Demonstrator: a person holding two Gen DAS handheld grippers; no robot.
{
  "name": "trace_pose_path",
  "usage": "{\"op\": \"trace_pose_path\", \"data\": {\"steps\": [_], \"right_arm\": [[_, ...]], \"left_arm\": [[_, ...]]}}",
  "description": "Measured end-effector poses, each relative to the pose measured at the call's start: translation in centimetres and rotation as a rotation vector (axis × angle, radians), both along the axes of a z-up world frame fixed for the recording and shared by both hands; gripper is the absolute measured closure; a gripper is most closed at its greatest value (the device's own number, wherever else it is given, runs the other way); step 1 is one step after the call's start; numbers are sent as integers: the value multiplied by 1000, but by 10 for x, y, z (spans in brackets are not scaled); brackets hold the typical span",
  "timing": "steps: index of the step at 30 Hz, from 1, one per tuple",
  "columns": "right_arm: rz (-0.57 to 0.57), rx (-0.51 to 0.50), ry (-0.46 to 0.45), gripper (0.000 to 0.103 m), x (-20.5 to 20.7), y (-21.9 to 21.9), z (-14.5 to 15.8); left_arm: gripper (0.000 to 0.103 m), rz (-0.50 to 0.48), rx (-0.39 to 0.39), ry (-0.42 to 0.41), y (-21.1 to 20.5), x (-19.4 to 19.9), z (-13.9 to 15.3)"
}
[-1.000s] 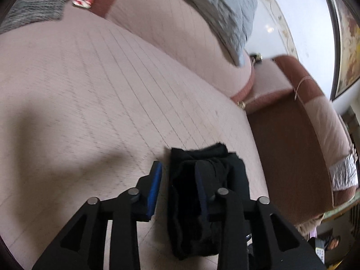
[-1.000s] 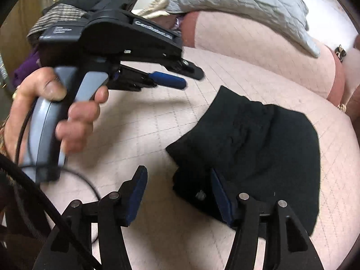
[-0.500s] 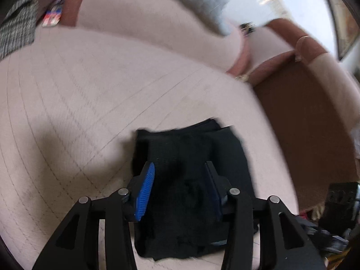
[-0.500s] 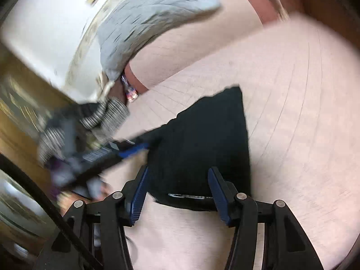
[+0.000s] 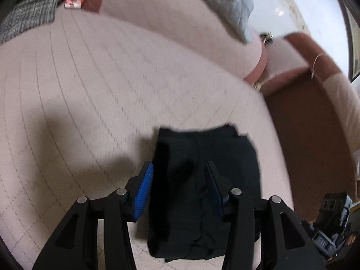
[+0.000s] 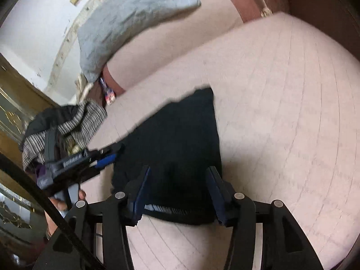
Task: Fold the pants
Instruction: 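Press the folded bundle down with both tools and open them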
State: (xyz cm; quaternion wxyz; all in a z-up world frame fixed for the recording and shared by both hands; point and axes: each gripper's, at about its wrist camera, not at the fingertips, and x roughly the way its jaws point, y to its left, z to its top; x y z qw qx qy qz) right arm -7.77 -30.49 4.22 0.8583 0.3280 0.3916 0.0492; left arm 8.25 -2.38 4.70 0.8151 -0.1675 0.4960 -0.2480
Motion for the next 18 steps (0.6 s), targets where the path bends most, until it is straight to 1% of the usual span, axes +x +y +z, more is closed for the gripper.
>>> {"op": "trace_pose_path", "data": {"steps": [2, 4, 6, 8, 9, 10, 11, 12, 13, 14, 15, 17, 18], "right_arm": [[2, 40, -17, 47, 19, -10, 6], [9, 110, -37, 47, 42, -17, 8], [34, 188, -27, 47, 79, -19, 3], [41, 263, 11, 45, 110, -23, -13], [46, 309, 43, 45, 126, -27, -26], [14, 319, 80, 45, 137, -31, -38], [-40, 304, 111, 45, 142, -38, -47], [-102, 272, 132, 46, 146, -46, -55], [-140, 247, 138, 46, 147, -53, -59], [-202, 198, 144, 46, 144, -63, -60], [-240, 172, 139, 44, 139, -70, -57], [-276, 184, 90, 44, 122, -83, -50], [-289, 184, 78, 44, 111, -87, -45]], "left_arm": [[57, 12, -39, -25, -3, 3, 11], [56, 2, -66, -29, -12, 10, 15], [55, -8, -57, -14, -24, 21, 9], [55, -3, -31, 15, -32, 33, -7], [55, 9, -10, 36, -33, 38, -17], [55, 23, 3, 54, -32, 42, -25], [55, 39, 9, 63, -29, 46, -33], [53, 51, 18, 63, -26, 48, -35], [48, 54, 15, 74, -23, 51, -39], [46, 55, -19, 98, -17, 54, -43], [46, 57, -39, 104, -14, 55, -44], [44, 65, -62, 105, -5, 53, -41], [44, 68, -59, 100, -4, 51, -39]]}}
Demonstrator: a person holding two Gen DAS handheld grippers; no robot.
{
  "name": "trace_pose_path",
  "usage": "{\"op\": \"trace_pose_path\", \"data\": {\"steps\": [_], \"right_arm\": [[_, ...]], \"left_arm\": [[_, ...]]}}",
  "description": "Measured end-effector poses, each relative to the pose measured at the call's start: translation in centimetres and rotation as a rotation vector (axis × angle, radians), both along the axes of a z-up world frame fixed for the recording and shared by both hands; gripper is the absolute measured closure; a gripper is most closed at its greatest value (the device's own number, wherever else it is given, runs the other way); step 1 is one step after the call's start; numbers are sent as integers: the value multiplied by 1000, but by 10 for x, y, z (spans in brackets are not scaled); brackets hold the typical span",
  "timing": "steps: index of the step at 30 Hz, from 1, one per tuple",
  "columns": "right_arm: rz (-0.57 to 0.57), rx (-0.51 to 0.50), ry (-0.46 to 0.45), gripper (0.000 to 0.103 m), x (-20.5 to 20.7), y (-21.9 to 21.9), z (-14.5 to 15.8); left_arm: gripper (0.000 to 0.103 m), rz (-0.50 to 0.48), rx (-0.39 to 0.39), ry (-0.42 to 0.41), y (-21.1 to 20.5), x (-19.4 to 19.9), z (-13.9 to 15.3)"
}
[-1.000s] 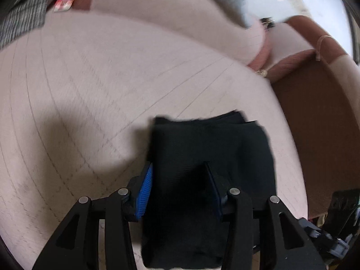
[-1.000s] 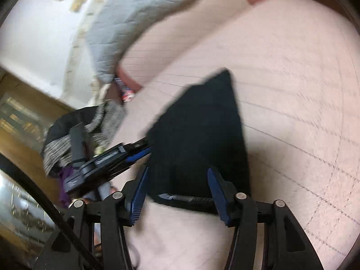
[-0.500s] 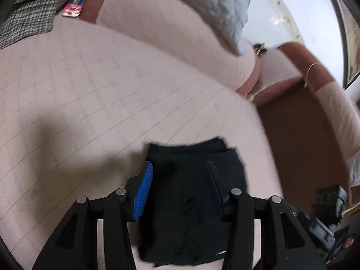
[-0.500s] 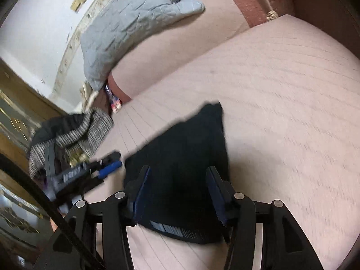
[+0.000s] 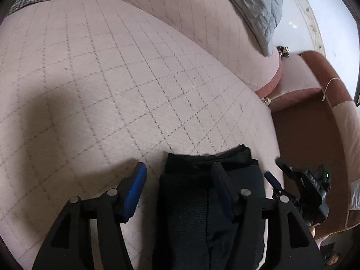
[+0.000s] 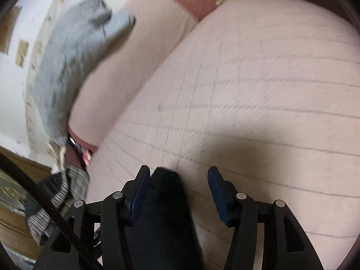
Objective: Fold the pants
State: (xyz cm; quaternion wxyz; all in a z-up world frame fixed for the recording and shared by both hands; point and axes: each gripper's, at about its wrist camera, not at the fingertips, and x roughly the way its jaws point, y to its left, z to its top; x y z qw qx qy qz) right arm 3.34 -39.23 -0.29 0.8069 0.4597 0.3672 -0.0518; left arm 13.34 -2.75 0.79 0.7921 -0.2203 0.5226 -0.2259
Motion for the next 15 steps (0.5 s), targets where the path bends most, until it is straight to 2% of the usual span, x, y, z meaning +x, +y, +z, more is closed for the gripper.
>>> {"op": "trace_pose_path", "data": {"steps": [5, 8, 10, 13, 15], "right_arm": [[19, -135, -23, 40, -67, 11, 28], [43, -201, -16, 38, -107, 35, 32], [63, -249, 1, 38, -138, 55, 29], [71, -314, 25, 38, -176, 89, 24], [61, -343, 34, 38, -200, 106, 22]], "left_arm": [[44, -2, 72, -96, 18, -38, 27], [43, 10, 184, -203, 22, -83, 47], [35, 21, 240, -269, 20, -108, 56], [19, 51, 315, -379, 19, -153, 65], [12, 76, 356, -415, 17, -177, 68]]}}
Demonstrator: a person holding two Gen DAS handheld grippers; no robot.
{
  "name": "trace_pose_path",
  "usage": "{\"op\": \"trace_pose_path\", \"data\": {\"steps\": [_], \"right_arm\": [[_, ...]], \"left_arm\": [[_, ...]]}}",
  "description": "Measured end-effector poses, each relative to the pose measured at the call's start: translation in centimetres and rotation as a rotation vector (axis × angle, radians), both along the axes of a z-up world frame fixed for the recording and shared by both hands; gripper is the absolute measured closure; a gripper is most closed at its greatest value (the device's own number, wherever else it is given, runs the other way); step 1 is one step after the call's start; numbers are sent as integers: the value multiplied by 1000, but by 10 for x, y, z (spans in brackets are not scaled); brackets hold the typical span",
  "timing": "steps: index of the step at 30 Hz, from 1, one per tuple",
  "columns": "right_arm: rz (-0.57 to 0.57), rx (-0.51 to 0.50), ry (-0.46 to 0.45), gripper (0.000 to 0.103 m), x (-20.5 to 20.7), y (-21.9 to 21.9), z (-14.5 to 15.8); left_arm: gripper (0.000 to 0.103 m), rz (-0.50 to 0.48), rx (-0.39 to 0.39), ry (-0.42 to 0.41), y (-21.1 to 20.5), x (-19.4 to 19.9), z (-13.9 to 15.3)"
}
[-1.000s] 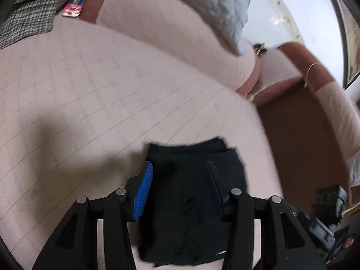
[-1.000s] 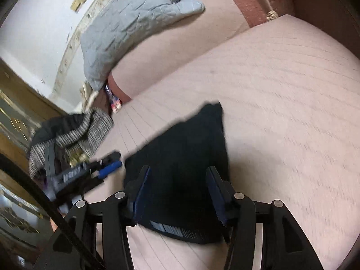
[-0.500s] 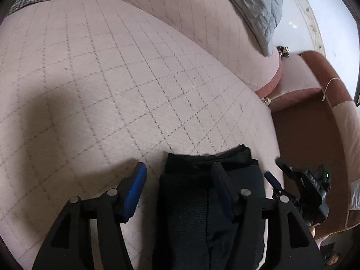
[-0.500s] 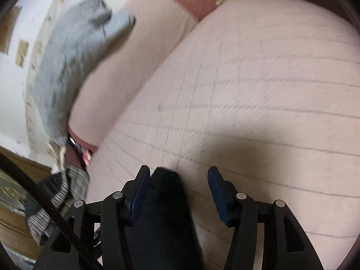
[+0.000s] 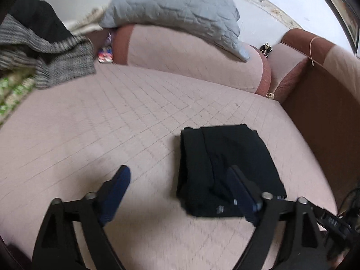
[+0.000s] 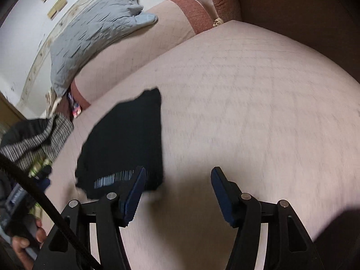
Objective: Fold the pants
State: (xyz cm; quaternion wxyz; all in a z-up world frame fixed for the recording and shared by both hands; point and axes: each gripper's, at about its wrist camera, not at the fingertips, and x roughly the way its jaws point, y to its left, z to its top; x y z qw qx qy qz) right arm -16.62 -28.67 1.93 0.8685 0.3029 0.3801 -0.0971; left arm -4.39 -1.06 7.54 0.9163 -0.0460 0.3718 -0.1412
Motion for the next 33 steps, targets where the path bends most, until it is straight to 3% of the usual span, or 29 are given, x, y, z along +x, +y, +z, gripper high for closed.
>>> {"op": "trace_pose_path", "data": {"steps": [5, 7, 13, 33], "right_arm": [[53, -157, 14, 31, -39, 43, 1], [75, -179, 28, 30, -46, 54, -1], [108, -203, 39, 29, -49, 70, -1], [104, -185, 117, 28, -36, 66, -17]], "left_arm": [[11, 6, -29, 32, 0, -42, -8], [11, 3, 7, 47, -6, -55, -13], [11, -78, 108, 3, -33, -83, -16], [11, -112, 171, 84, -48, -79, -37]]}}
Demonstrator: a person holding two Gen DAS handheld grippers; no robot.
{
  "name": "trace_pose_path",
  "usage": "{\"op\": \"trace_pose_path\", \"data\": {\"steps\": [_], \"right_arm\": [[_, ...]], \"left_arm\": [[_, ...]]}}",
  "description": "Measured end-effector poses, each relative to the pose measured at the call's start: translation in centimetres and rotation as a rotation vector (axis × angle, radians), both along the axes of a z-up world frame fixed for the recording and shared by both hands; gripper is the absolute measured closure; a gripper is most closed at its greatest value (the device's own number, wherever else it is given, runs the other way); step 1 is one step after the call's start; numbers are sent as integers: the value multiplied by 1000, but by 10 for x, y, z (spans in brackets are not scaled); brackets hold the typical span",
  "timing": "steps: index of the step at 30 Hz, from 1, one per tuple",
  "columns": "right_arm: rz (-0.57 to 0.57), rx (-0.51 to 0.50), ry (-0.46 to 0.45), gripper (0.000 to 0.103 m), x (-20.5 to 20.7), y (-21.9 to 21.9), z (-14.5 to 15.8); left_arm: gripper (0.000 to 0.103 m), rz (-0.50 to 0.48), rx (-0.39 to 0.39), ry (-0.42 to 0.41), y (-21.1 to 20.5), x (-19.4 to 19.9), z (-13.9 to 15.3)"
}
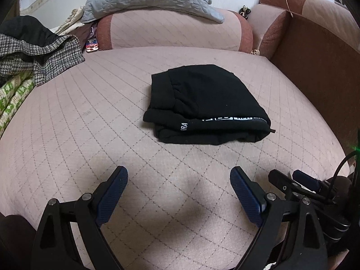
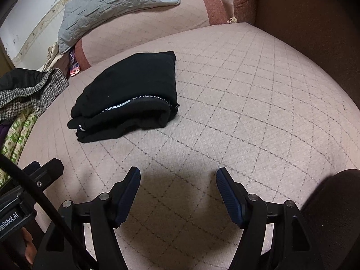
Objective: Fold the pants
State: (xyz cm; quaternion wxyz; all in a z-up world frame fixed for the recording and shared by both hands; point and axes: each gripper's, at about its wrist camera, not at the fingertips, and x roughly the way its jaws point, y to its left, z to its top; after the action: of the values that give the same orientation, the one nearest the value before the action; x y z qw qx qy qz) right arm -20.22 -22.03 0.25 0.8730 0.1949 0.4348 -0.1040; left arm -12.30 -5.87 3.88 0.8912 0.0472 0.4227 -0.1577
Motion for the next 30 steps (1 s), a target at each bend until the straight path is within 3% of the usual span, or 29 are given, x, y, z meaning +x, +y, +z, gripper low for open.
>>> {"op": "trace_pose_path", "data": {"steps": [30], "right_arm": [[5, -4, 5, 25, 4, 2, -5]], "left_arm": [[11, 4, 0, 82, -1, 6, -21]]}}
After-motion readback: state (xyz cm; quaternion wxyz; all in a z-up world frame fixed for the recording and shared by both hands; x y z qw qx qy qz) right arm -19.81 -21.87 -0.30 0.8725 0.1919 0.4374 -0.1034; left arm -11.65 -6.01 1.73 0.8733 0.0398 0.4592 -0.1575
